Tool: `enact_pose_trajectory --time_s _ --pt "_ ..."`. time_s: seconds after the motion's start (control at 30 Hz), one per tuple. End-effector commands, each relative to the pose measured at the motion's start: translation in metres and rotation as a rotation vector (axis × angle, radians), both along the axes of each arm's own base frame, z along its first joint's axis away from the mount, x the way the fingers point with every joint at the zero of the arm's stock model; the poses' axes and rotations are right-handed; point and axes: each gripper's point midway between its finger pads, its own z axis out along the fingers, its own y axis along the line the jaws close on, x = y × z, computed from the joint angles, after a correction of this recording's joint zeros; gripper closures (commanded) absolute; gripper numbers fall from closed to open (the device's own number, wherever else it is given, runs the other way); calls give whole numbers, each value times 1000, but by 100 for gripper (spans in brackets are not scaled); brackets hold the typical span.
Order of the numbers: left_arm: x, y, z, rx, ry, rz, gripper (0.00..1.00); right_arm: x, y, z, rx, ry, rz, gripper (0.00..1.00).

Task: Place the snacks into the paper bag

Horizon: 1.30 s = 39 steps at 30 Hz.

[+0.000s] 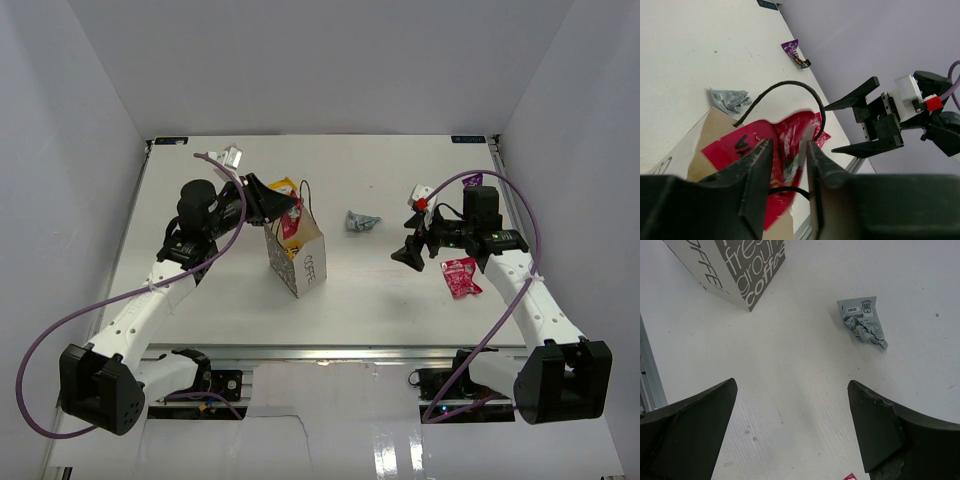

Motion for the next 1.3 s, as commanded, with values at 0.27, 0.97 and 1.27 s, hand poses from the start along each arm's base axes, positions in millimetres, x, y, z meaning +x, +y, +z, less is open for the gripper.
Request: enact_pose_trajectory --time_s 0.27,0.97,1.27 --pt "-1 2 38 -11 -71 14 41 11 3 -2 44 21 -29 3" --pt "-42 134 -39 193 89 653 9 134 39 -91 -437 -249 559 10" --pt "-60 143 -87 114 203 715 9 150 73 -113 -486 -260 612 1"
